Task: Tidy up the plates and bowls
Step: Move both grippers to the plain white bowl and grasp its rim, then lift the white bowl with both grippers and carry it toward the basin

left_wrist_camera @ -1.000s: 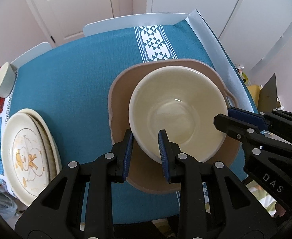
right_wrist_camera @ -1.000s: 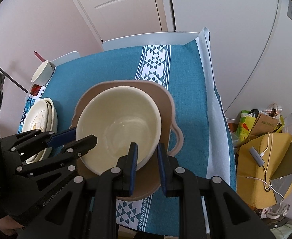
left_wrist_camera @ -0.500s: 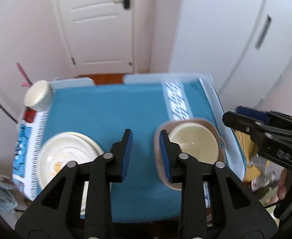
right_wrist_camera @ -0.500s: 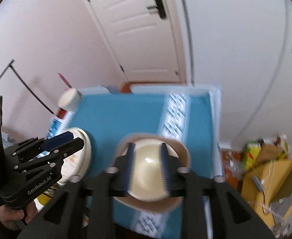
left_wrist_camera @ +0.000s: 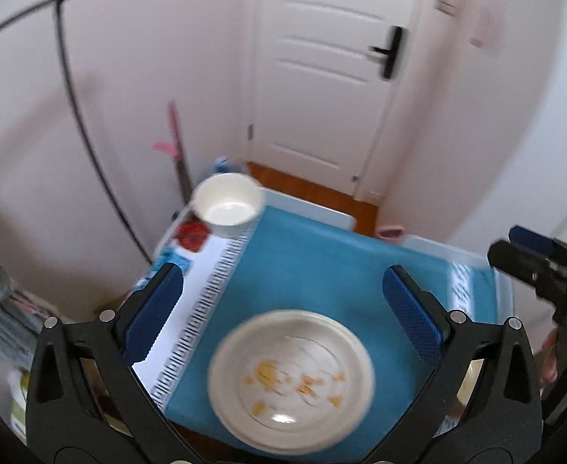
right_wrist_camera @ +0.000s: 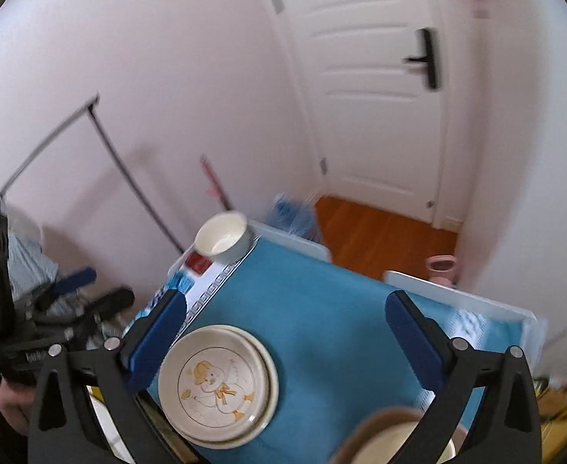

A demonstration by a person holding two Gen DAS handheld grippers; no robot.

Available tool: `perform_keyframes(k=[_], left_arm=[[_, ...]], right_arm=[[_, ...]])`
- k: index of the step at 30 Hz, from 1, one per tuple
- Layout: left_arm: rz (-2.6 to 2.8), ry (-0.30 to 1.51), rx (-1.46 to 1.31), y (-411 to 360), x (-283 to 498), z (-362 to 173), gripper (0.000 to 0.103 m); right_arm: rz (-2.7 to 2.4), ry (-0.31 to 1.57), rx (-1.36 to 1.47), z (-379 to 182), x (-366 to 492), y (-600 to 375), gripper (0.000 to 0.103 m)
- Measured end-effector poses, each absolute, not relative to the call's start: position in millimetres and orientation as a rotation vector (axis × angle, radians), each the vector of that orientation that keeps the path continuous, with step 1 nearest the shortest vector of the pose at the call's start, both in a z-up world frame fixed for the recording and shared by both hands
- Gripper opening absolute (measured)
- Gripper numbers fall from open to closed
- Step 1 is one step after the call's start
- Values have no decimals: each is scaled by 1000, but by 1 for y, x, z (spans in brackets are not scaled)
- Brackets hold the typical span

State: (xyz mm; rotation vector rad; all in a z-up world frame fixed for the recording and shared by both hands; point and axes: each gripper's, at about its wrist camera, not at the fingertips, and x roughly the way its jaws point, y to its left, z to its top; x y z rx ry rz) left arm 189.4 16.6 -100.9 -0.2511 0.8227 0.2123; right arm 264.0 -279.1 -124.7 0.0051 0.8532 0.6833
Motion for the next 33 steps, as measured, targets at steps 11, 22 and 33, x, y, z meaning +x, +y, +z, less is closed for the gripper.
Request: perform_keyframes(k=[11,22,33], left_arm=[[303,965,-449,152,280,-192,88],[217,1105,-589,180,339,-279,52],[193,1126,-596,182,363,-304,23]], right_arm=[[734,1019,-29,-191,380,-119,102],[743,1235,-19,-294,437,-48,65],[775,1280,-33,-321,444,-27,29]])
